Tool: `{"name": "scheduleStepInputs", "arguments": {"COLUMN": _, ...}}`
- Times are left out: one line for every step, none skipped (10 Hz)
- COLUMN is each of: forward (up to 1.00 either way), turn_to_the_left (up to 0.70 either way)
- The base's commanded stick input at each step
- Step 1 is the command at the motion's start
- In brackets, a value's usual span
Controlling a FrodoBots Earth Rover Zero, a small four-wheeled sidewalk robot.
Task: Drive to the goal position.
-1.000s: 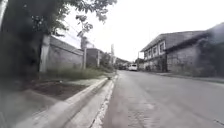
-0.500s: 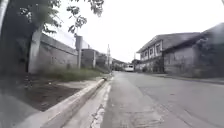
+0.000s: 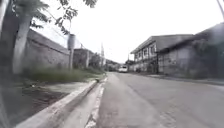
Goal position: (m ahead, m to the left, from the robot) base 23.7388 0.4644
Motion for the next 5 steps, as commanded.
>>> {"name": "scheduleStepInputs", "arguments": {"forward": 0.7, "turn_to_the_left": 0.0}}
{"name": "scheduleStepInputs", "arguments": {"forward": 0.7, "turn_to_the_left": 0.0}}
{"name": "scheduleStepInputs", "arguments": {"forward": 0.7, "turn_to_the_left": 0.0}}
{"name": "scheduleStepInputs", "arguments": {"forward": 0.7, "turn_to_the_left": 0.0}}
{"name": "scheduleStepInputs", "arguments": {"forward": 0.7, "turn_to_the_left": 0.0}}
